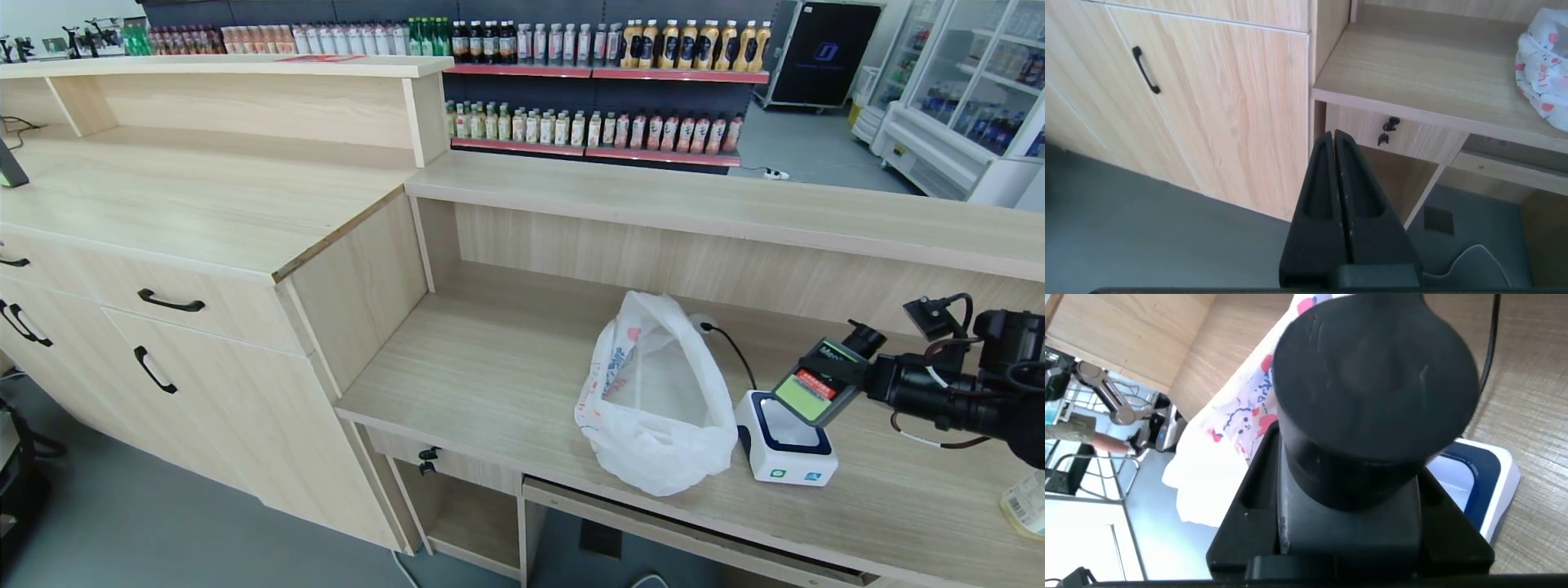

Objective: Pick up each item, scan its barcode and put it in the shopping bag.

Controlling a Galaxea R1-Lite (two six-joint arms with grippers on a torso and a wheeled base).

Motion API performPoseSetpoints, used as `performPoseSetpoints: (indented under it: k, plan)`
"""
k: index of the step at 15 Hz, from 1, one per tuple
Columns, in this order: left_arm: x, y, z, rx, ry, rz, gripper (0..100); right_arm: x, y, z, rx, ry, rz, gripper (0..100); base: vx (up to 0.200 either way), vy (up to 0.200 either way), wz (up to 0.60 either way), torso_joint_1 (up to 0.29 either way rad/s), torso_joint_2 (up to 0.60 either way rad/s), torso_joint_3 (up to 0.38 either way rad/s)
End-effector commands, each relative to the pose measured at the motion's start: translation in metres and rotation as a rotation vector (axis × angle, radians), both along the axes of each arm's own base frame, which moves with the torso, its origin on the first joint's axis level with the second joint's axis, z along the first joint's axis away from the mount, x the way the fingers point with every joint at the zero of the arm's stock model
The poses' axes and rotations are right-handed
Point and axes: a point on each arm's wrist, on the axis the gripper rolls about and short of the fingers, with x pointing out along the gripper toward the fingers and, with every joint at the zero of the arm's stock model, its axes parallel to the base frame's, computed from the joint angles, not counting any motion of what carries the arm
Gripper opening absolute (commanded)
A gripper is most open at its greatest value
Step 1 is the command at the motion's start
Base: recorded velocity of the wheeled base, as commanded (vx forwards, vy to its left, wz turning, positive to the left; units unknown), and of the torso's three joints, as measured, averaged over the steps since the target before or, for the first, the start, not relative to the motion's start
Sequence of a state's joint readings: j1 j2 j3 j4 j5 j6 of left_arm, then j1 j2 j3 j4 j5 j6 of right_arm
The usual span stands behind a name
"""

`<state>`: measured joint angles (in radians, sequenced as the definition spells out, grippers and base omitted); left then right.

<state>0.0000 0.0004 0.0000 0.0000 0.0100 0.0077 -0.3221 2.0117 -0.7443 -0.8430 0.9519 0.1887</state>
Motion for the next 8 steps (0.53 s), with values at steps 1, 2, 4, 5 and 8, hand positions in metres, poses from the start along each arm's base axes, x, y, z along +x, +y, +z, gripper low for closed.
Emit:
performPoseSetpoints:
  k: [1, 2, 4, 5, 8]
  plan:
    - [0.0000, 0.0000, 0.0000, 0.000, 0.000, 0.001, 0, 0.0001, 0.0038, -0.0006, 0.001, 0.002, 0.011, 0, 0.000, 0.000, 0.00, 0.000, 0.00, 0.000]
    - [0.0000, 0.0000, 0.0000, 0.000, 0.000, 0.002, 0, -0.0003, 0.0044, -0.0012, 0.002, 0.005, 0.013, 0, 0.000, 0.000, 0.00, 0.000, 0.00, 0.000]
    - [0.0000, 0.0000, 0.0000, 0.000, 0.000, 0.001, 0, 0.0002, 0.0048, -0.0014, 0.002, 0.005, 0.014, 0, 0.000, 0.000, 0.00, 0.000, 0.00, 0.000]
    - [0.0000, 0.0000, 0.0000, 0.000, 0.000, 0.001, 0, 0.0010, 0.0046, -0.0032, 0.003, 0.009, 0.014, 0, 0.000, 0.000, 0.00, 0.000, 0.00, 0.000]
    - [0.0000, 0.0000, 0.0000, 0.000, 0.000, 0.001, 0, 0.0013, 0.0045, -0.0021, 0.001, 0.003, 0.014, 0, 0.000, 0.000, 0.00, 0.000, 0.00, 0.000]
